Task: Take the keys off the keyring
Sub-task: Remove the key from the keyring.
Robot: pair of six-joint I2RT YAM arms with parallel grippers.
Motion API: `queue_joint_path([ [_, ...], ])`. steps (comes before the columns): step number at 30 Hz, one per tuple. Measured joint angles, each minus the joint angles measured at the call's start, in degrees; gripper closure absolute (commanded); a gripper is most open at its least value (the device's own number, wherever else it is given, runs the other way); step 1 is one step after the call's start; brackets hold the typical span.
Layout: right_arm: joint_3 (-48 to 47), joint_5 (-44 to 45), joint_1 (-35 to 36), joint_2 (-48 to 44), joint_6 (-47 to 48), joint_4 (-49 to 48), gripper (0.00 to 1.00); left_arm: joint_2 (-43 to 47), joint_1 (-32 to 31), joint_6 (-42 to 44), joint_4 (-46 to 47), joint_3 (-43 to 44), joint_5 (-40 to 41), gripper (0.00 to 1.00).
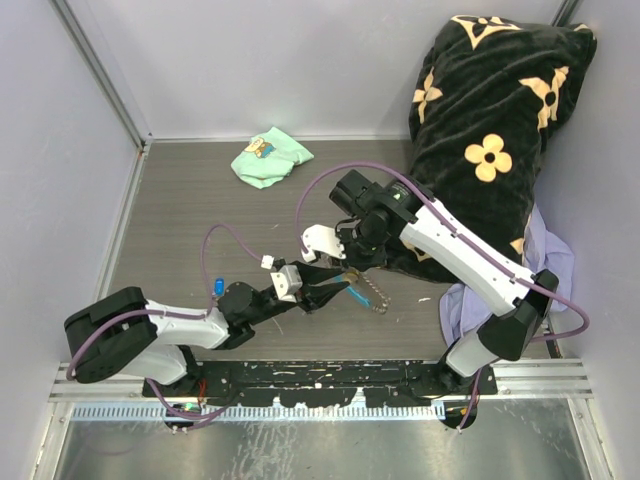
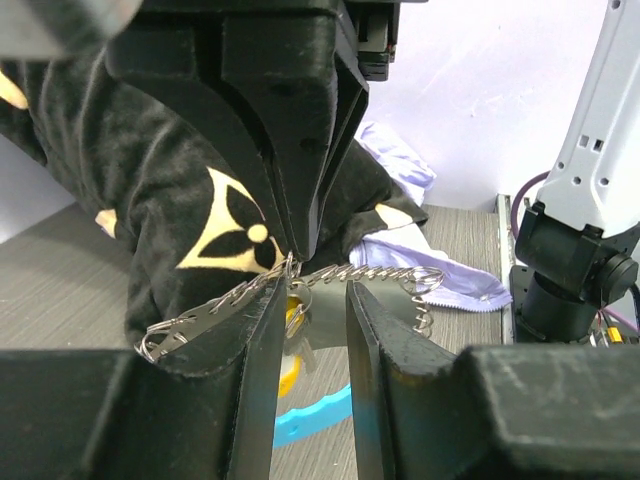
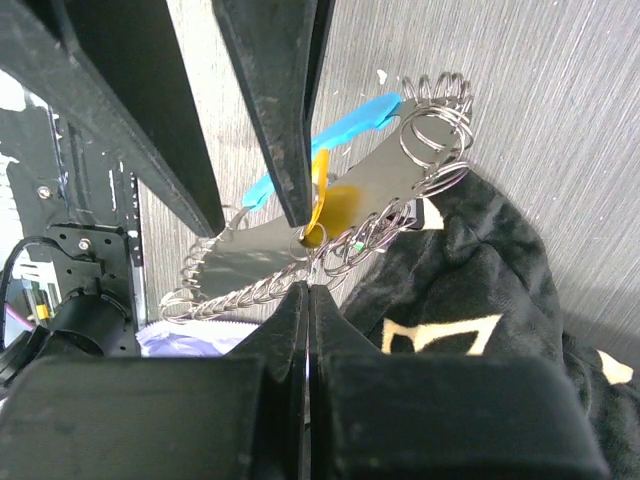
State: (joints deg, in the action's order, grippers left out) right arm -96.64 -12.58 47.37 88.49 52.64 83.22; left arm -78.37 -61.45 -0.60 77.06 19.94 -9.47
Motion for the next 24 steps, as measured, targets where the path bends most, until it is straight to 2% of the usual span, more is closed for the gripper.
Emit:
queue_joint_path([
  [24, -2.21, -5.35, 0.0, -0.94, 0.17, 0.63, 0.99, 0.04, 0.0, -1.51, 0.46, -0.22, 0.26, 0.74],
])
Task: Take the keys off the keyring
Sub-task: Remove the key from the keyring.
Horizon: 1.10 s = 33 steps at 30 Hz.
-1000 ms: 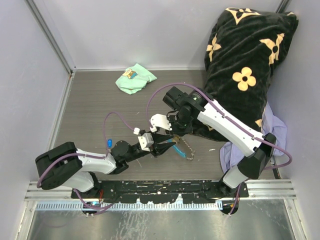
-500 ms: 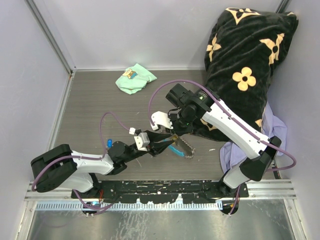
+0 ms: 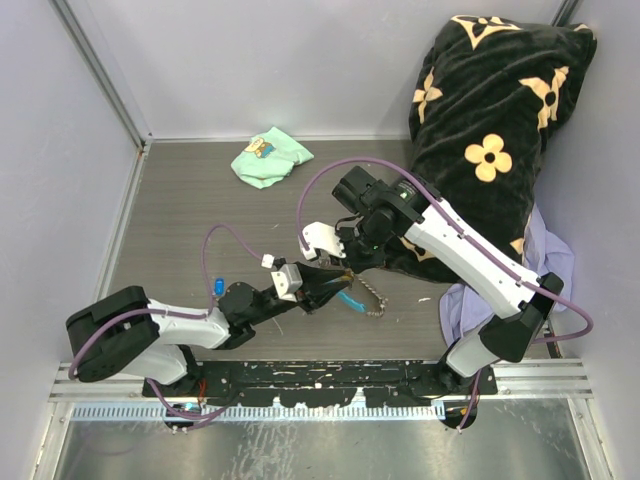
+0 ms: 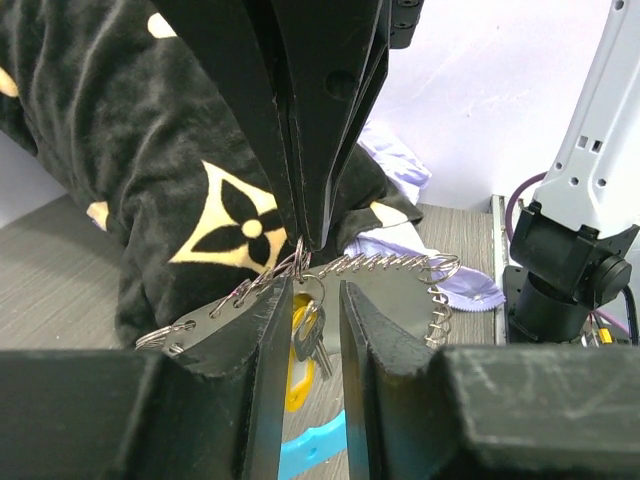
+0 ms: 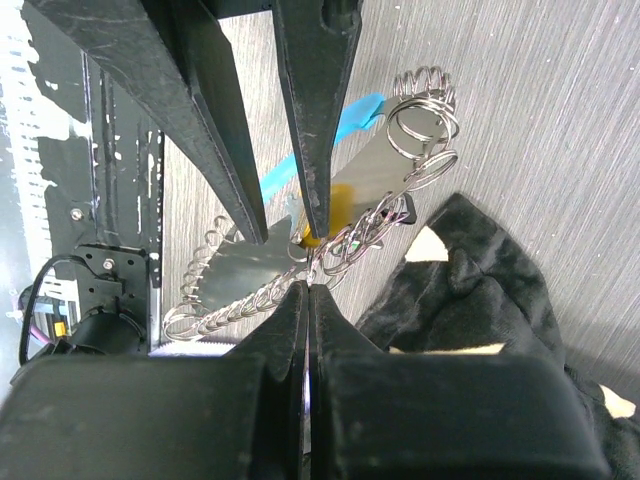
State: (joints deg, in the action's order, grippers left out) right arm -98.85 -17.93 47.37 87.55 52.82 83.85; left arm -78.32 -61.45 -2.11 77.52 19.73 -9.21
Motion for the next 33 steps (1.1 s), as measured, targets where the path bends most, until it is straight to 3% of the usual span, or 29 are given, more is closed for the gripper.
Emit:
queue_joint_path([
  [14, -0.07, -2.03, 0.0, 0.0, 0.0, 0.04, 0.99, -0.52, 0.0, -0.46, 0.15, 1.2, 0.22, 0.84],
  [27, -0.07, -2.32, 0.0, 0.0, -0.02, 0.07, 0.99, -1.95, 0.0, -0.66, 0.59, 2.29, 0.2, 0.85],
  [31, -0.07, -2.34, -0.04, 0.0, -0.04, 0.24, 0.99, -2.14, 0.0, -0.79, 0.72, 2.34, 0.24, 0.99],
  [33, -0.07, -2.36, -0.04, 0.0, -0.02, 0.44, 0.99, -2.34, 0.02, -1.01, 0.85, 2.38, 0.31, 1.0],
])
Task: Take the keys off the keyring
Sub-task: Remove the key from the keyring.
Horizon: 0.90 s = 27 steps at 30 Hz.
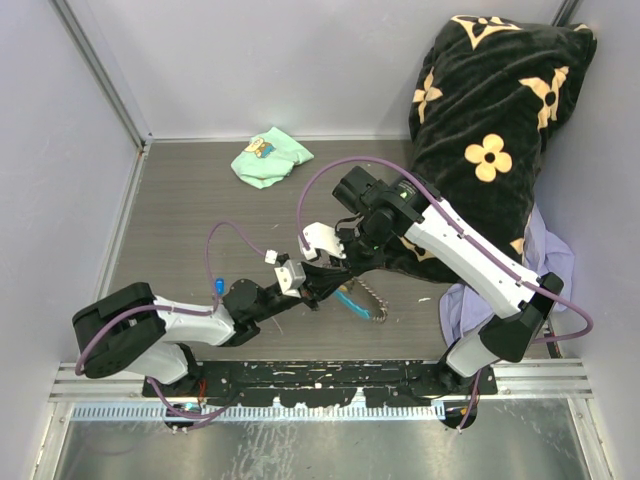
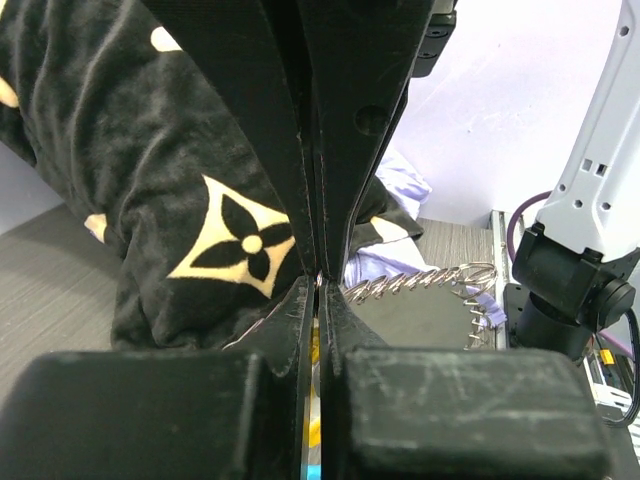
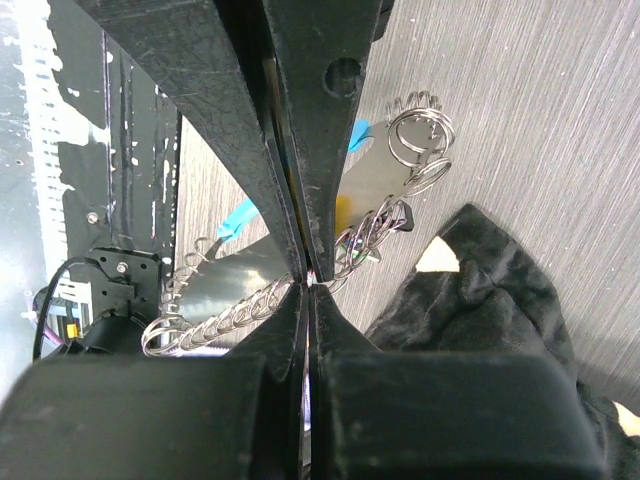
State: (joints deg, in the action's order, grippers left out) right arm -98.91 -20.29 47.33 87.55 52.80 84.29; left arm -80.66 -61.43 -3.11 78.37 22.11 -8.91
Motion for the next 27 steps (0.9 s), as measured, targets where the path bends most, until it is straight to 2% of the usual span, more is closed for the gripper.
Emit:
queue_joint_path([
  [2, 0.0, -0.02, -0.04, 0.0, 0.0, 0.13, 0.98, -0.17, -0.02, -0.04, 0.2, 0.0, 0.02, 1.0],
  [6, 0.0, -0.2, -0.15, 0.0, -0.02, 0.13, 0.84, -0.22, 0.0, -0.07, 0.33, 0.0, 0.02, 1.0],
  [12, 0.24, -2.54, -0.63, -1.09, -0.04, -1.2, 0.71, 1.33, 0.0, -0.42, -0.85, -1.36, 0.63, 1.0],
  [18, 0.63, -9.01, -5.9, -3.43, 0.7, -2.21, 0.62, 4.09, 0.33, -0.87, -2.1, -3.15, 1.2, 1.0],
  [21, 2.84, -14.14, -11.17, -5.27, 1.36, -4.04, 0.63, 5.42, 0.44, -1.05, -2.38, -3.74, 1.2, 1.0],
  [25, 9.31, -21.11, -17.11, -8.0, 1.38, -8.02, 0.82, 7.58, 0.5, -1.57, -3.58, -4.11, 1.18, 1.0],
  [27, 12.55, -25.29, -19.47, -8.79, 1.25, -10.23, 0.87, 9.16, 0.59, -1.77, -4.0, -4.22, 1.18, 1.0],
])
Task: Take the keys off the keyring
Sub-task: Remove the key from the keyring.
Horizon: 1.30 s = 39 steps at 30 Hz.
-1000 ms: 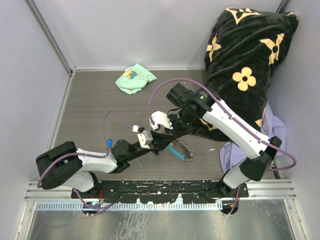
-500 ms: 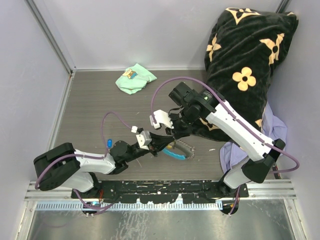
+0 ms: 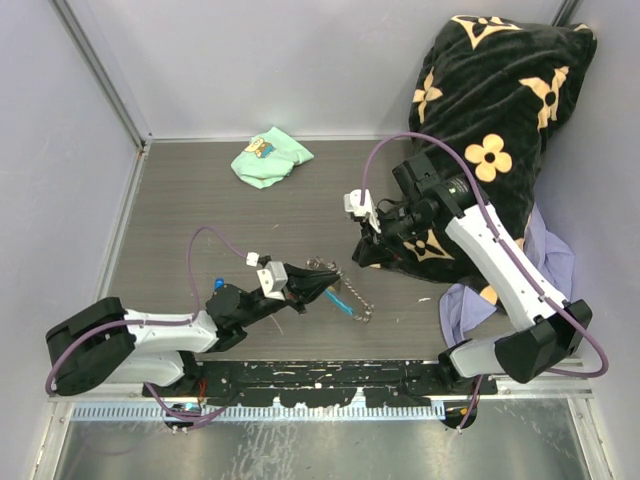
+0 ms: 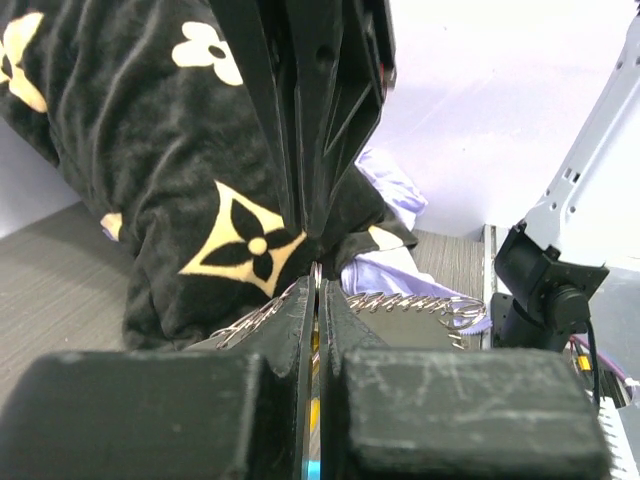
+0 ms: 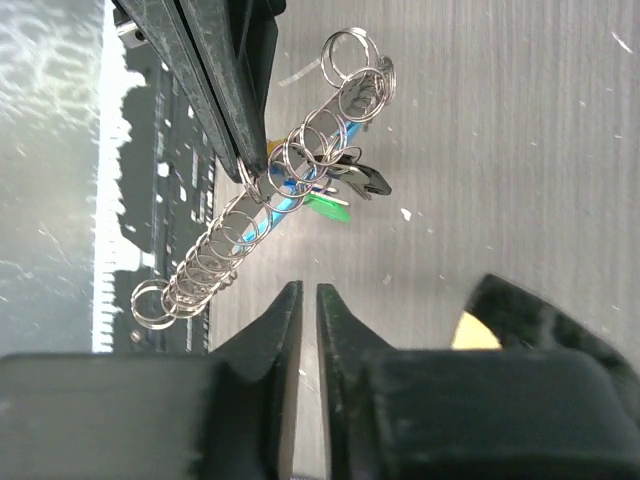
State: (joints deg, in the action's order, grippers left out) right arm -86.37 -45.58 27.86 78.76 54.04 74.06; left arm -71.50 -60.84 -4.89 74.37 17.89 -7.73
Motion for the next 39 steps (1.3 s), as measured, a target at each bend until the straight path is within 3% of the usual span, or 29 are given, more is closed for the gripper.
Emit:
queue_joint_path([
  [9, 13.6, -16.26, -2.21, -1.49, 3.1, -7.26, 0.91, 5.03, 0.11, -0.31, -2.69, -0.13, -0.04, 1.0],
  [20, 17.7, -26.29, -2.21, -5.16, 5.51, -13.29, 0.9, 7.65, 0.13, -0.92, -6.21, -0.13, -0.66, 1.0],
  [26, 18.4, -27.39, -2.21, -5.22, 4.98, -16.81, 0.89, 7.65, 0.15, -1.97, -6.69, -0.13, -1.33, 1.0],
  [30, 18.53, -26.77, -2.21, -5.22, 3.96, -18.38, 0.82, 7.65, 0.15, -2.03, -7.02, -0.13, -1.38, 1.0],
  [35, 17.09, -22.69, -2.21, -5.49, 7.52, -14.47, 0.73, 8.11, 0.15, -2.01, -7.87, -0.13, -1.38, 1.0],
  [39, 16.5, -19.87, -2.21, -8.11, 9.68, -12.2, 0.72, 8.9, 0.15, -1.99, -8.44, -0.13, -1.51, 1.0],
])
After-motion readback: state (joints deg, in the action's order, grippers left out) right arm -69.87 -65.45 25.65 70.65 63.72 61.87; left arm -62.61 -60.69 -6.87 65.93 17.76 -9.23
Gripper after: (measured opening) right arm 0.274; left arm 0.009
